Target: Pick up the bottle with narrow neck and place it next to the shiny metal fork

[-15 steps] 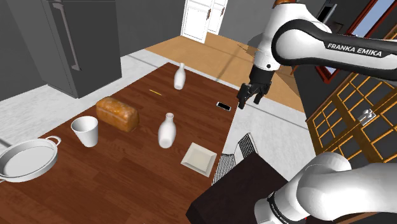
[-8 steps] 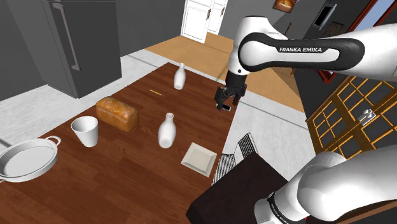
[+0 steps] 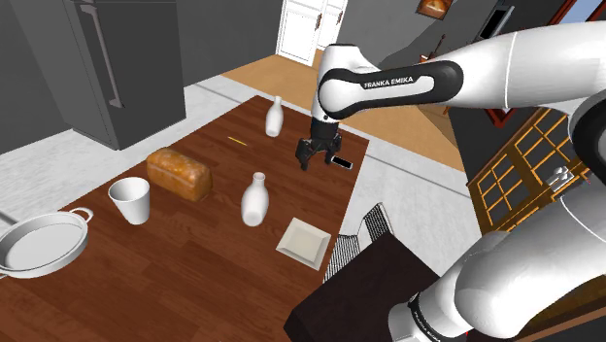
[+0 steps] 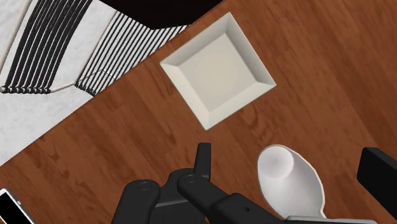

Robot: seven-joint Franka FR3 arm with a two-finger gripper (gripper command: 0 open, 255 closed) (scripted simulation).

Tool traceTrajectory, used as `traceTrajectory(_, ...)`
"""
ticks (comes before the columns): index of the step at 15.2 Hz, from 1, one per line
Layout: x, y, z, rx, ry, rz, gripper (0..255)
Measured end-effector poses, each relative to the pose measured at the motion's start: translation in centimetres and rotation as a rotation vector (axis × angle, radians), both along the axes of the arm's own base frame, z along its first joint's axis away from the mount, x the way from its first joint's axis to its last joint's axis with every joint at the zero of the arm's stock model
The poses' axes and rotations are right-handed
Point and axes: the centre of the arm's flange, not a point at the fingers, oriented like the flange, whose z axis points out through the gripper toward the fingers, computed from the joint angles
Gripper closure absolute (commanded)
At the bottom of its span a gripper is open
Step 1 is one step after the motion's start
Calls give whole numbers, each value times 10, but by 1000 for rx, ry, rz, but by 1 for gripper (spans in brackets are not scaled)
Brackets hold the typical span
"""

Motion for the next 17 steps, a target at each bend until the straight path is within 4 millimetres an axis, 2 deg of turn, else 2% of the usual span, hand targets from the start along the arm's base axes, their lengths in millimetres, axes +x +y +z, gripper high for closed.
traceTrajectory(15, 149, 59, -123, 23, 28, 15, 0)
traceTrajectory(17, 171, 62, -141, 26, 31, 16, 0)
